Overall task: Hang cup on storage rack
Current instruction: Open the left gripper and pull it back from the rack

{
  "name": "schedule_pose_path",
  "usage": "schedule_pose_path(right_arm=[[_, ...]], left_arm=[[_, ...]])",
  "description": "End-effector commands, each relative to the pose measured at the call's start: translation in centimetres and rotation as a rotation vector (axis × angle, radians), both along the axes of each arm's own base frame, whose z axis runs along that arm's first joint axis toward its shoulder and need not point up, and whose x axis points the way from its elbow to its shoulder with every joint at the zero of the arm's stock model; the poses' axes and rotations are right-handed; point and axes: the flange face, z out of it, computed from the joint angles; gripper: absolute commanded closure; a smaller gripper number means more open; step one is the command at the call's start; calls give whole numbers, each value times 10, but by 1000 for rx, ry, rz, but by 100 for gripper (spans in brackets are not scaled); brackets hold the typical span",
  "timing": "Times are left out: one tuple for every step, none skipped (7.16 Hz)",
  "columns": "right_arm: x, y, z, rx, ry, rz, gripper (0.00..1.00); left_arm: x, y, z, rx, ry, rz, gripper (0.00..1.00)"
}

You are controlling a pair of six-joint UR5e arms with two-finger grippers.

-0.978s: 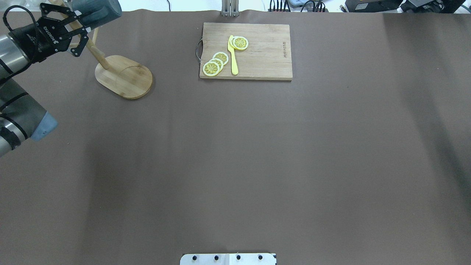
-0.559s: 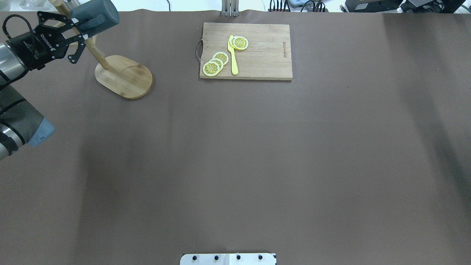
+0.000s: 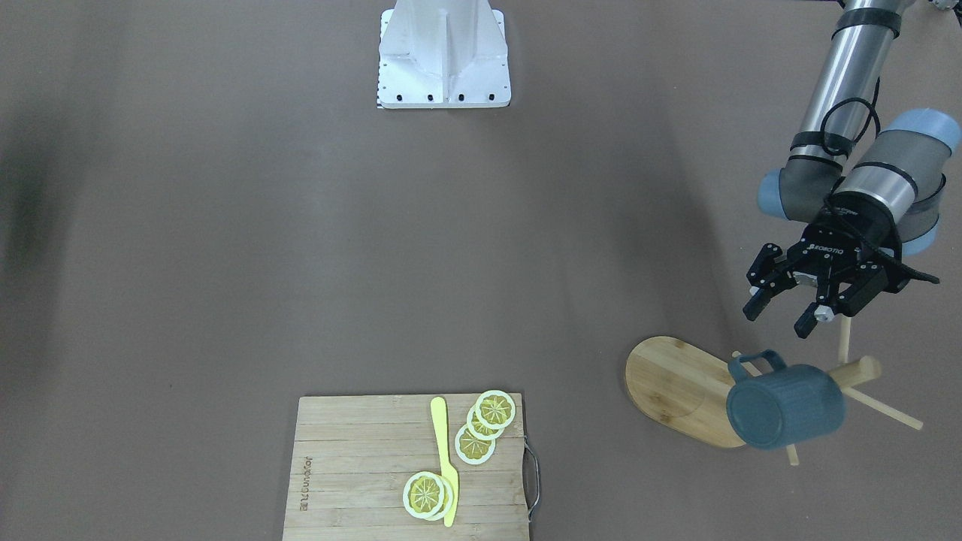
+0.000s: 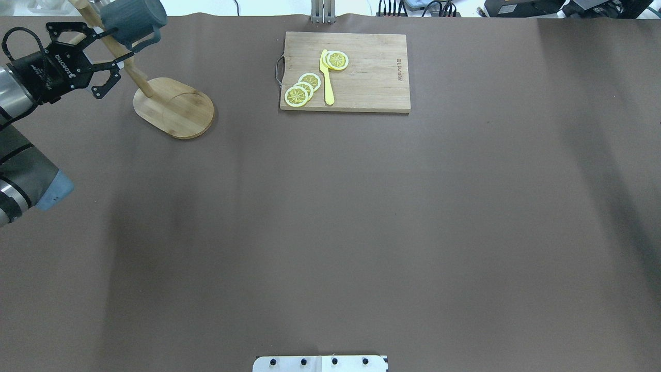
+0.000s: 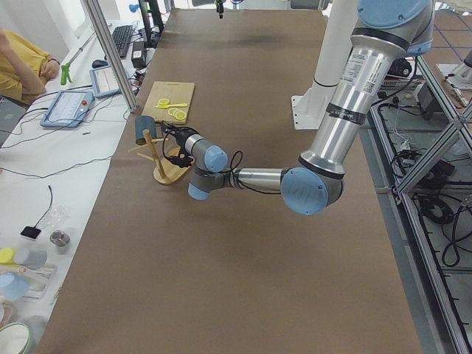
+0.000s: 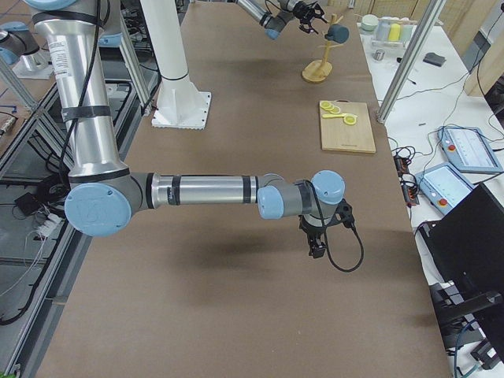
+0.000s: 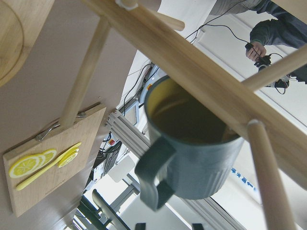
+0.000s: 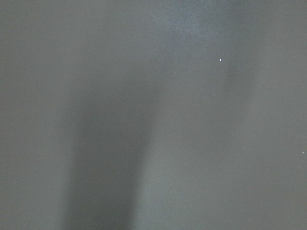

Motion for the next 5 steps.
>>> schedule_pose_path(right_arm=[[0,0,-1,2,0,0,0],[0,0,0,1,0,0,0],[0,0,0,-1,-1,0,0],[0,0,0,-1,-1,0,0],[0,0,0,-1,-1,0,0]], left_arm=[[-23,35,21,75,-101,-33,17],[-37,53,26,110,-97,-28,16],[-54,79,51,145,-88,-36,13],[-68,100,72,214,-168,-82,5],[-76,111,87,304,-311,-148,3]])
